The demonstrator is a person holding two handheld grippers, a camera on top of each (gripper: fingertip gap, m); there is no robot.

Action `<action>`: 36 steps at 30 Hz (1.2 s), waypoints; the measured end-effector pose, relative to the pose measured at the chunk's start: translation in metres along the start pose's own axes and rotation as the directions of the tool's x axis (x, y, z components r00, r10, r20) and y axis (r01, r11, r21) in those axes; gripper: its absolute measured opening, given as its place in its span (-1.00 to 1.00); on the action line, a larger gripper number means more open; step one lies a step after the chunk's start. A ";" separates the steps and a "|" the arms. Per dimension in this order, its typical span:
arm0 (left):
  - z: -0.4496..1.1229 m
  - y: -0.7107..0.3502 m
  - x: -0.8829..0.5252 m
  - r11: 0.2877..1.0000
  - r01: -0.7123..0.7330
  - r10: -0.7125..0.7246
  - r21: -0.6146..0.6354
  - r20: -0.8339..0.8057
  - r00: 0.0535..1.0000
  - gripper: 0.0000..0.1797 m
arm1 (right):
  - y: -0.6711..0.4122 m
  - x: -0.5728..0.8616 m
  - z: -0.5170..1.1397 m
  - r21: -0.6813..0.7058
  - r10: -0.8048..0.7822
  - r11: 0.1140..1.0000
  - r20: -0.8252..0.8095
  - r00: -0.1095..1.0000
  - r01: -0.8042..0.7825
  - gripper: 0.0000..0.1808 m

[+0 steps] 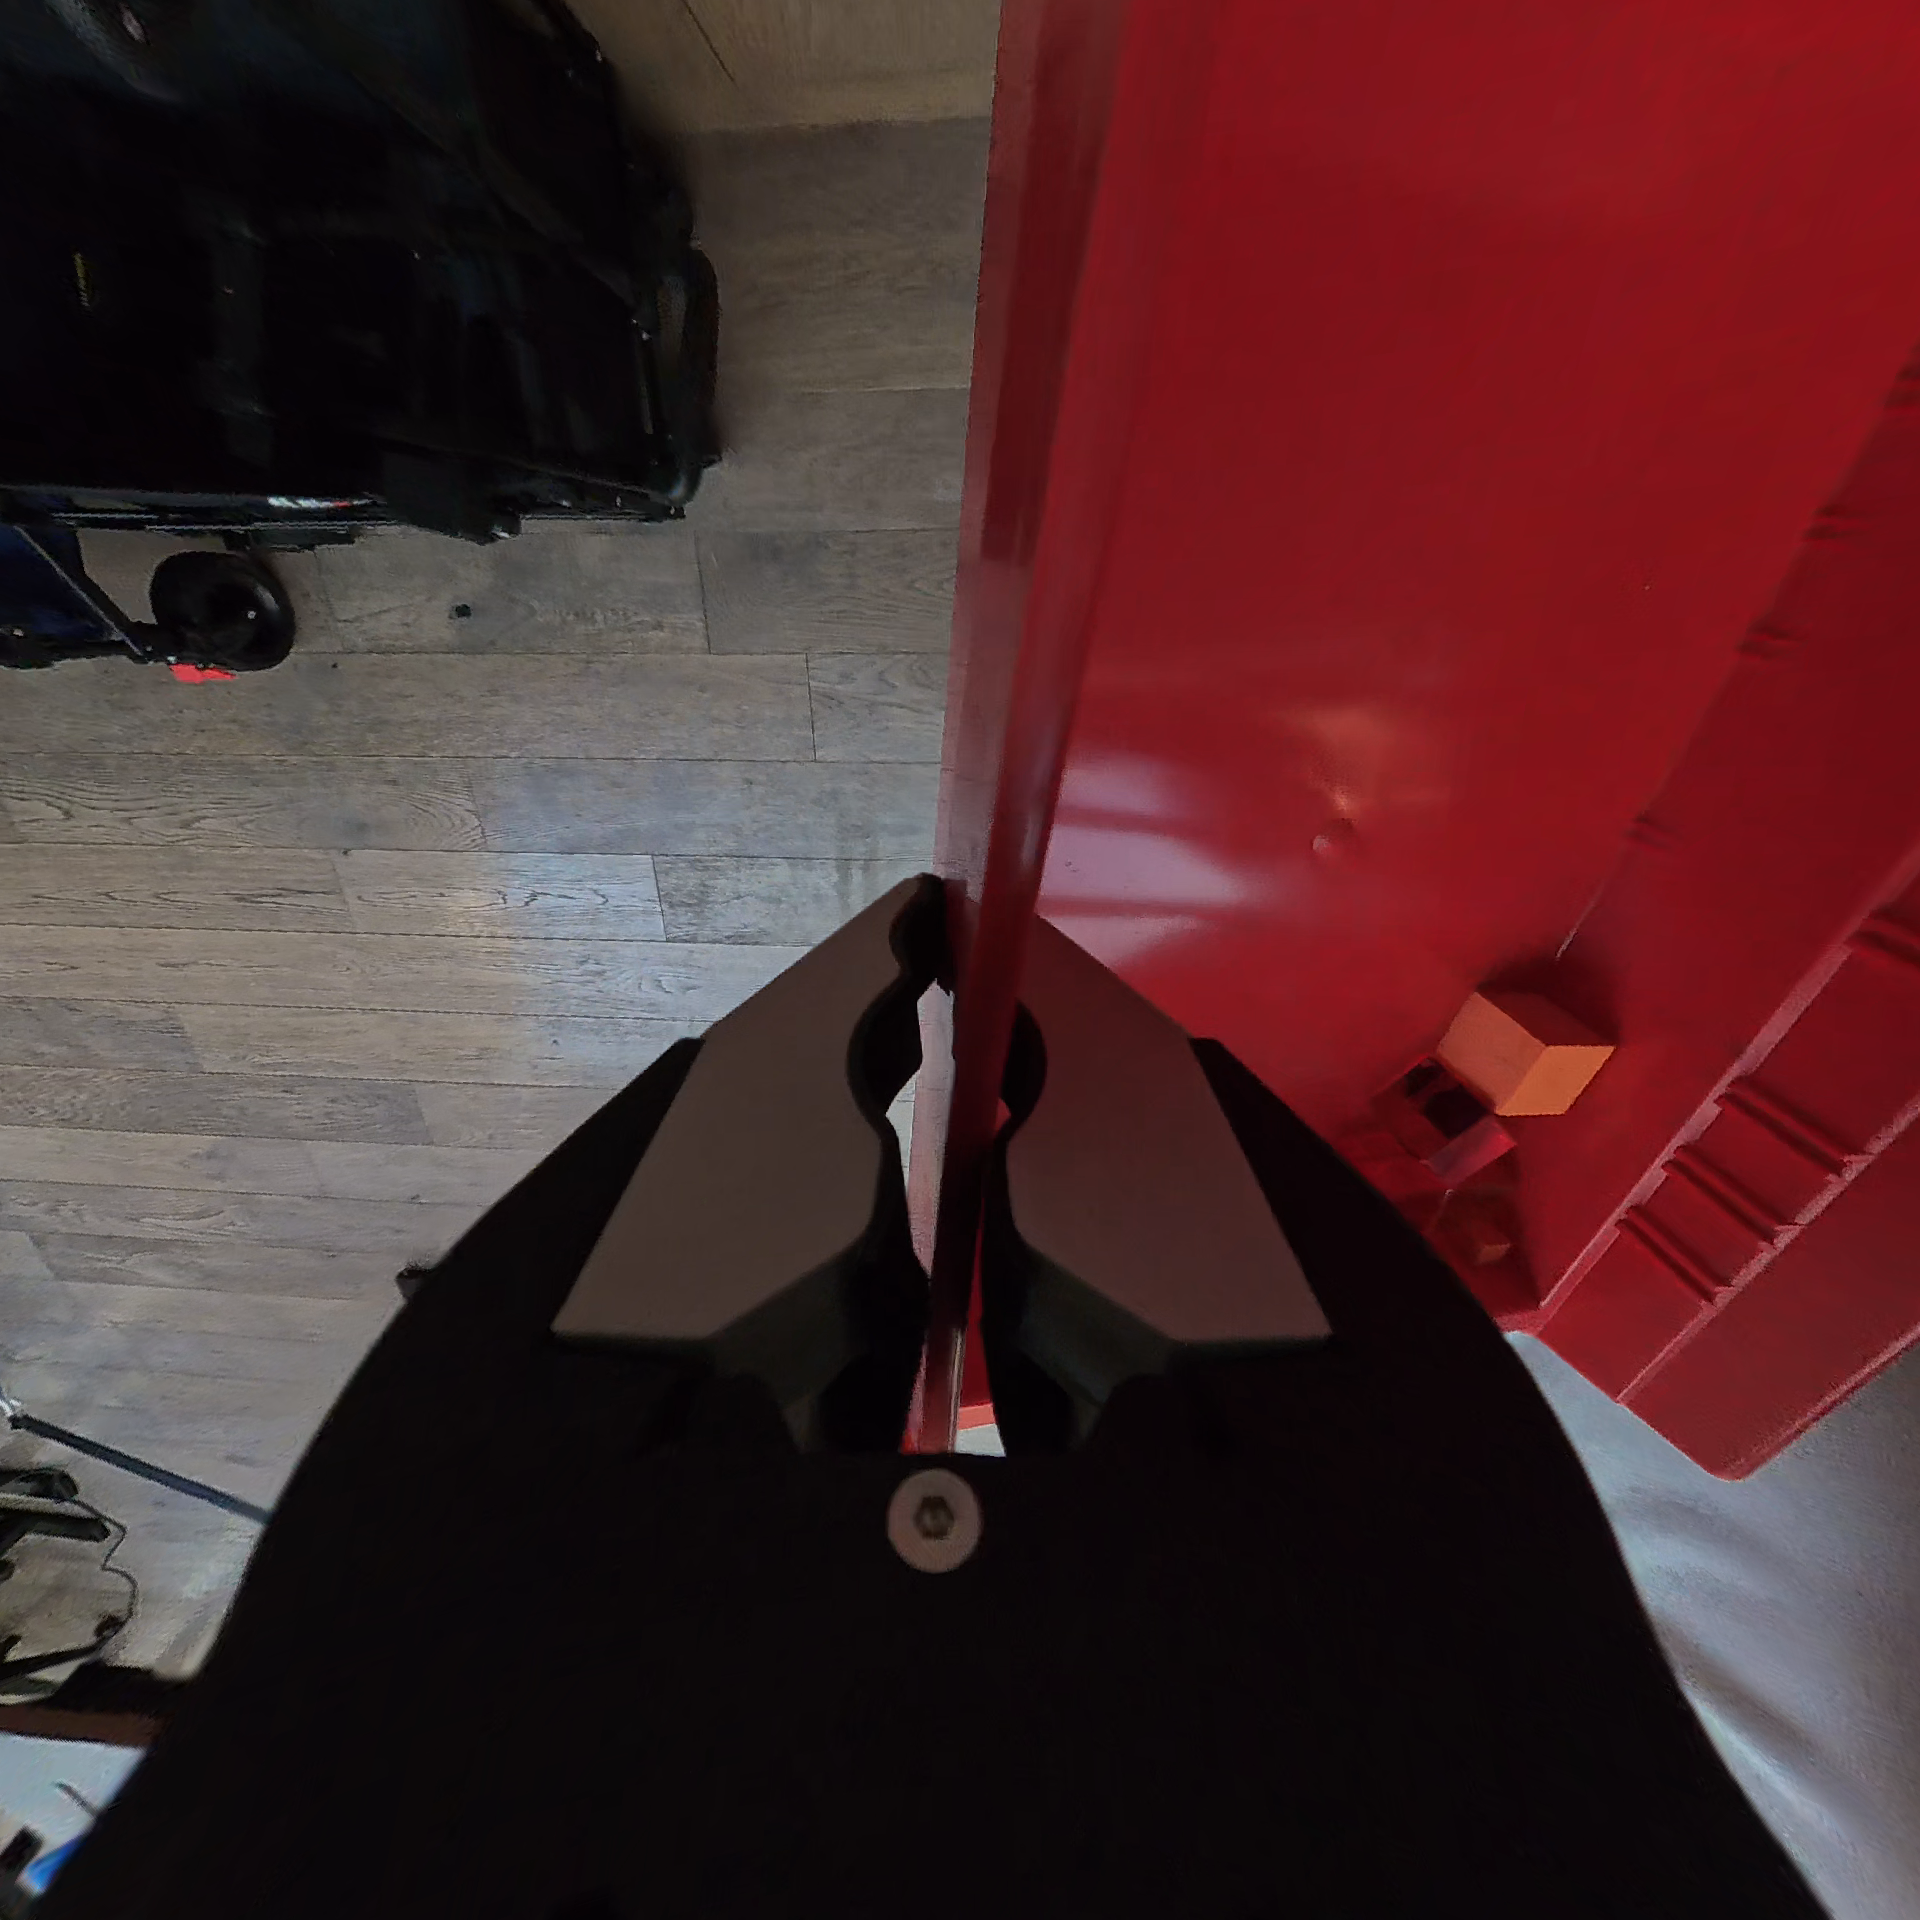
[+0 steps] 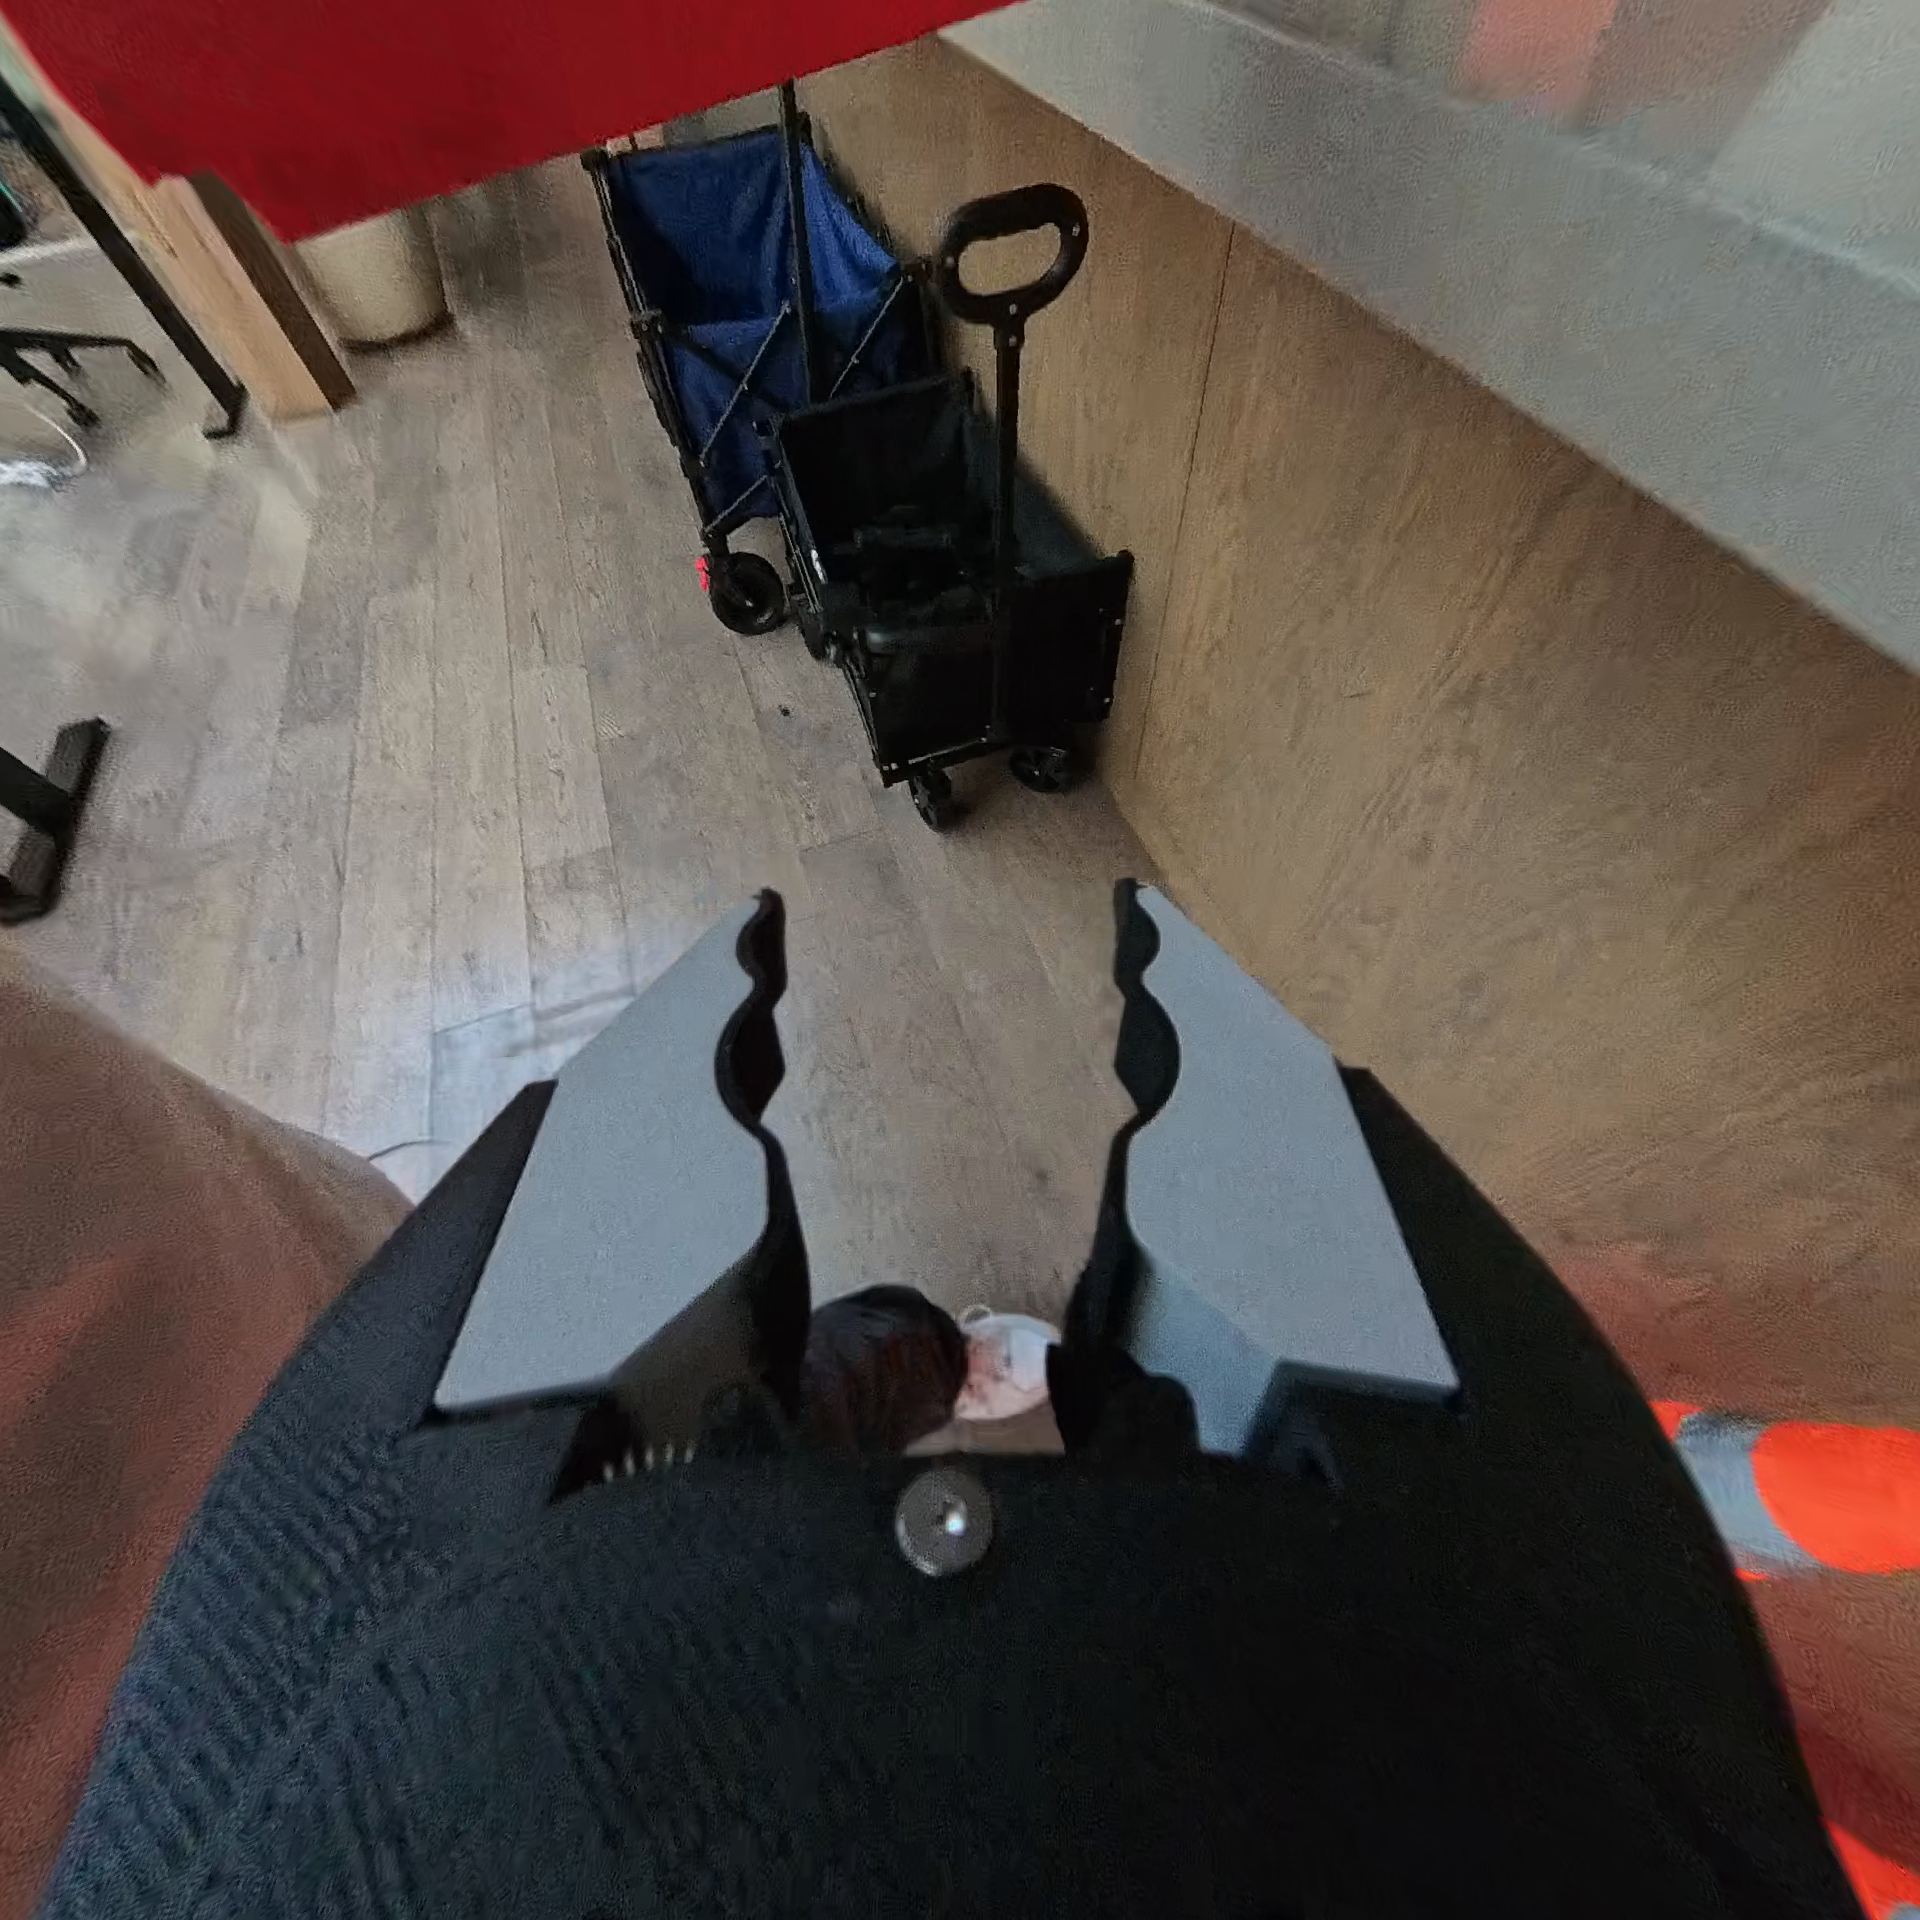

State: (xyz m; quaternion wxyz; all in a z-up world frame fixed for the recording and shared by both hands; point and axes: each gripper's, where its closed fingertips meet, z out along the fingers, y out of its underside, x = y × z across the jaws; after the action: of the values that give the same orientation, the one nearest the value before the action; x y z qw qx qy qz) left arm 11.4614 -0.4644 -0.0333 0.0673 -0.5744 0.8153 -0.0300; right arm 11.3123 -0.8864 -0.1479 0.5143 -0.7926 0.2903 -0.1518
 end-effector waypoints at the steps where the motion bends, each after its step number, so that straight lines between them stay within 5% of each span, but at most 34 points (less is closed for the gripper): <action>1: -0.003 -0.021 -0.018 1.000 0.019 -0.019 0.005 -0.014 1.000 -0.98 | -0.015 0.010 0.008 -0.003 -0.053 0.999 -0.013 0.999 0.053 -0.31; 9: 0.016 -0.181 -0.127 0.981 0.196 -0.194 -0.009 -0.170 0.966 -0.97 | -0.185 0.094 0.101 0.186 -0.131 0.976 0.079 0.988 0.115 -0.31; 14: 0.047 -0.266 -0.182 0.960 0.274 -0.281 -0.064 -0.248 0.927 -0.96 | -0.267 0.132 0.184 0.167 -0.234 0.963 0.139 0.962 0.210 -0.29; 23: 0.103 -0.377 -0.251 0.992 0.086 -0.105 -0.087 -0.247 0.963 -0.90 | -0.358 0.146 0.331 0.128 -0.239 0.969 0.274 0.932 0.211 -0.38; 28: 0.114 -0.405 -0.230 0.990 0.071 -0.122 -0.121 -0.483 0.867 -0.69 | -0.410 0.158 0.424 -0.093 -0.347 0.918 0.283 0.894 0.386 -0.41; 32: 0.092 -0.420 -0.200 0.978 0.108 -0.209 -0.179 -0.801 0.561 -0.24 | -0.400 0.155 0.482 -0.422 -0.251 0.789 0.442 0.861 0.447 -0.50; 34: 0.085 -0.428 -0.213 0.990 0.127 -0.115 -0.058 -0.858 0.501 -0.60 | -0.385 0.159 0.502 -0.541 -0.202 0.685 0.502 0.841 0.488 -0.52; 36: 0.068 -0.443 -0.237 0.957 0.246 0.025 0.152 -0.890 0.455 -0.63 | -0.367 0.172 0.520 -0.581 -0.278 0.537 0.563 0.778 0.612 -0.44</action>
State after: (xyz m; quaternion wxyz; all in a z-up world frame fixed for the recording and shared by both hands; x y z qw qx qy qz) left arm 11.9631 -0.3896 -0.0264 -0.2922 -0.5134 0.6805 -0.4335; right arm 11.8392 -0.5034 -0.0468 0.1381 -0.9903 -0.0047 0.0174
